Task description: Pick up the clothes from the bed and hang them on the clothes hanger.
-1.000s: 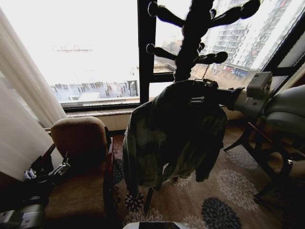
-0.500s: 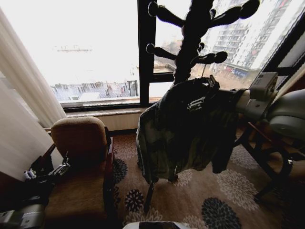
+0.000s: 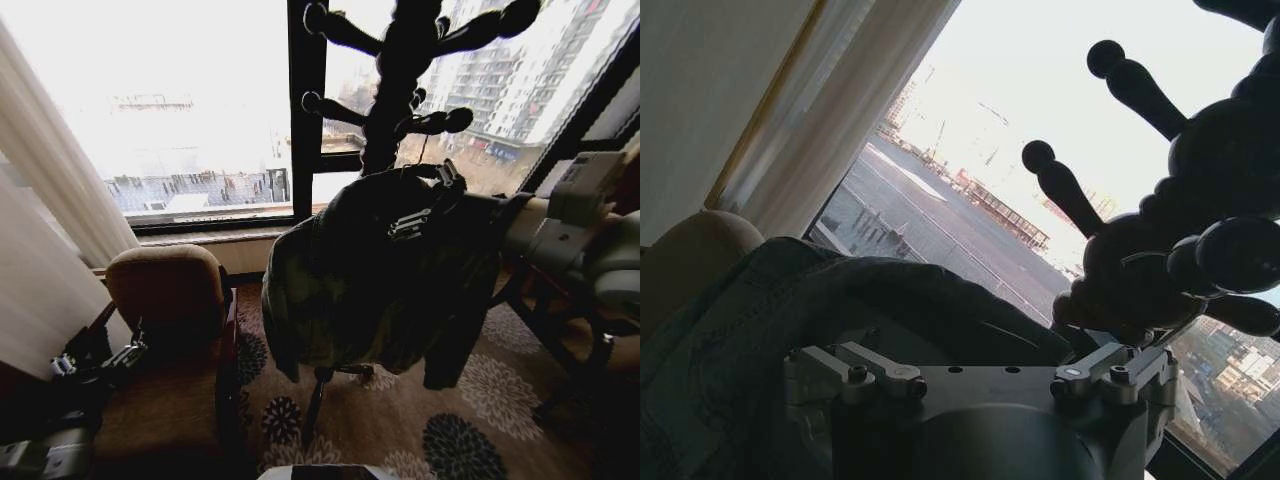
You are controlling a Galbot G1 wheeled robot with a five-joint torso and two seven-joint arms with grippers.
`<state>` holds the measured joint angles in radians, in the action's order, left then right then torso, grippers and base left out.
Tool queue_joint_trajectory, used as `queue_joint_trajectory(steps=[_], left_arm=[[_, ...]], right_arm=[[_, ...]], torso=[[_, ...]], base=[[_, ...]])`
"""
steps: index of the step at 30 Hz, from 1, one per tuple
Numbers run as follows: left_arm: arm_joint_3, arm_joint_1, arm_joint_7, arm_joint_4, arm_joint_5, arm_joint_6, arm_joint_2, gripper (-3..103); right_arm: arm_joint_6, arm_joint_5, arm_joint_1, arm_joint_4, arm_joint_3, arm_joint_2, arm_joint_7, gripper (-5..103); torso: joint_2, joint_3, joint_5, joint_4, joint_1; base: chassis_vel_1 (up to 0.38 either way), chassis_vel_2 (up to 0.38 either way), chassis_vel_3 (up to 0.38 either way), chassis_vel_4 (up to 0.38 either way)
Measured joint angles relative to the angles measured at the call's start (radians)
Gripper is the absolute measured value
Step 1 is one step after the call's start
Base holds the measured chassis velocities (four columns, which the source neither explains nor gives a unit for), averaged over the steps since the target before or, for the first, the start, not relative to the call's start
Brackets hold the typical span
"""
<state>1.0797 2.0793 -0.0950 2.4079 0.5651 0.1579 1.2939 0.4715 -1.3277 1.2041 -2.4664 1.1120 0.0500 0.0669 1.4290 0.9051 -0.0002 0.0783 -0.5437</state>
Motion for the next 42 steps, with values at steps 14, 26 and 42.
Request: queue_joint_trajectory(steps=[14, 26, 42], left_arm=[[0.0, 0.0, 0.0, 0.0, 0.0, 0.0, 0.0, 100], [0.0, 0.0, 0.0, 0.0, 0.0, 0.0, 0.0, 100], [0.0, 0.0, 0.0, 0.0, 0.0, 0.0, 0.0, 100]], right_arm=[[0.015, -0.065, -0.003, -0.038, 0.0, -0.117, 0.131, 100], [-0.046, -0.117, 0.082, -0.035, 0.007, -0.355, 0.26, 100], [-0.149, 0.287, 0.475, -0.032, 0.039, -0.843, 0.14, 100]], torso=[[0.0, 0.0, 0.0002, 0.0002, 0.0], [0.0, 0.0, 0.0, 0.0002, 0.0], [0.0, 0.0, -0.0002, 0.0001, 0.0]], base=[[0.0, 0.0, 0.0, 0.0], [0.0, 0.0, 0.0, 0.0], [0.0, 0.0, 0.0, 0.0]])
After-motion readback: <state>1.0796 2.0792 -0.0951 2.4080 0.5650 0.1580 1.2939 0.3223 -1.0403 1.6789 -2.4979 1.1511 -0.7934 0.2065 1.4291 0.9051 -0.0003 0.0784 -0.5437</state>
